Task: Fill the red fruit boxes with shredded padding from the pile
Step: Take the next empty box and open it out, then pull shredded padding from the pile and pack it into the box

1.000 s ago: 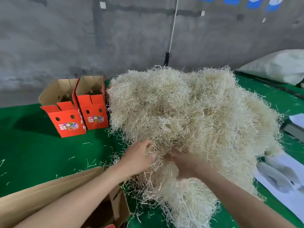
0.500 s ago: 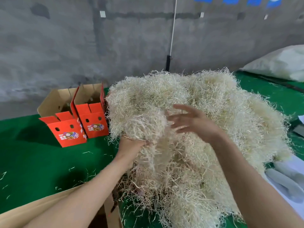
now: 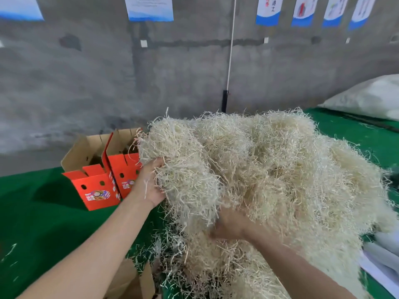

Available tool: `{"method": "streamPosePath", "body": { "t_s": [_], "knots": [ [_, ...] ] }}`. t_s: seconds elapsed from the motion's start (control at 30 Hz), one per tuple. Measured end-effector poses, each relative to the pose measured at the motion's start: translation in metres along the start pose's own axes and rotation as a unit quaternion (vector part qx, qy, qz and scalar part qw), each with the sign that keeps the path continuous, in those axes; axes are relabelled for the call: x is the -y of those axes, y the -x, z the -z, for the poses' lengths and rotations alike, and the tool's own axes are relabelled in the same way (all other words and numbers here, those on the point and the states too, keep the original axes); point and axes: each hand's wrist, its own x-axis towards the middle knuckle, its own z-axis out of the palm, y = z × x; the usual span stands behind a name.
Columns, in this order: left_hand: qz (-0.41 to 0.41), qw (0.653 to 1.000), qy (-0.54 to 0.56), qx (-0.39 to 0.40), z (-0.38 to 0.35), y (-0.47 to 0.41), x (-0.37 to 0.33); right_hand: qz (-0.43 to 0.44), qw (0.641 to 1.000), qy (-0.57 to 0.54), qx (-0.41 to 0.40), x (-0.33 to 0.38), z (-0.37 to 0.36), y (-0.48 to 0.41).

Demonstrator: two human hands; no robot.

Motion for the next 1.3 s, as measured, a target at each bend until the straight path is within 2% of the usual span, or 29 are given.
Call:
{"method": "streamPosePath", "body": {
  "t_s": [0.1,0.17,0.27,0.3,0.33,0.43,0.47,0.5,0.57,0.63,0.7,0.73,0.8,0.87,0.97,1.03,1.1,1.2,1.27,1.3],
  "knots": [
    [0.006,0.999,0.042,-0.001,0.01,-0.009,-0.012,0.013,0.996,0.073,-0.051,0.001,-0.019,-0.002],
    [0.008,0.998,0.066,0.003,0.013,-0.013,-0.018,0.01,0.986,0.096,-0.134,0.001,-0.016,-0.002],
    [-0.003,0.996,0.089,-0.006,0.01,-0.018,-0.021,0.001,0.948,0.166,-0.273,-0.006,0.011,-0.006],
    [-0.002,0.996,0.091,-0.007,0.006,-0.02,-0.021,0.005,0.935,0.192,-0.297,-0.008,0.023,-0.009],
    [0.0,0.995,0.096,-0.006,0.0,-0.019,-0.022,0.008,0.933,0.21,-0.291,-0.011,0.032,-0.011],
    [-0.002,0.993,0.12,0.01,-0.015,-0.018,-0.028,-0.023,0.957,0.216,-0.194,-0.015,0.032,-0.021],
    [-0.003,0.992,0.122,0.017,-0.021,-0.016,-0.03,-0.032,0.959,0.208,-0.188,-0.015,0.029,-0.022],
    [-0.006,0.993,0.117,0.019,-0.024,-0.014,-0.033,-0.019,0.956,0.189,-0.222,-0.014,0.031,-0.023],
    [-0.007,0.993,0.118,0.005,-0.03,-0.012,-0.037,0.036,0.938,0.026,-0.344,-0.008,0.048,-0.017],
    [-0.009,0.996,0.085,-0.01,-0.035,-0.011,-0.037,0.05,0.888,-0.229,-0.395,0.006,0.077,0.002],
    [-0.023,0.999,0.024,-0.025,-0.041,-0.011,-0.034,0.088,0.798,-0.464,-0.375,0.02,0.108,0.024],
    [-0.037,0.999,-0.002,-0.04,-0.042,-0.012,-0.029,0.106,0.765,-0.531,-0.347,0.026,0.118,0.032],
    [-0.049,0.997,-0.017,-0.06,-0.045,-0.01,-0.019,0.121,0.73,-0.599,-0.306,0.036,0.132,0.041],
    [-0.049,0.997,-0.04,-0.039,-0.044,-0.008,-0.01,0.097,0.741,-0.601,-0.285,0.044,0.136,0.043],
    [-0.001,0.988,-0.103,0.113,-0.043,0.002,-0.001,0.073,0.786,-0.546,-0.28,0.047,0.127,0.043],
    [0.025,0.97,-0.169,0.173,-0.047,0.013,0.007,0.118,0.817,-0.508,-0.247,0.05,0.116,0.039],
    [0.029,0.97,-0.197,0.137,-0.051,0.014,0.016,0.145,0.85,-0.453,-0.227,0.051,0.106,0.031],
    [0.022,0.991,-0.11,0.073,-0.046,0.004,0.019,0.151,0.879,-0.346,-0.292,0.033,0.093,0.018],
    [0.02,0.998,-0.048,0.036,-0.04,0.0,0.009,0.1,0.926,-0.196,-0.306,0.007,0.08,0.012],
    [0.013,0.999,-0.031,0.018,-0.037,-0.001,0.004,0.052,0.955,-0.089,-0.277,-0.01,0.069,0.008]
  ]
}}
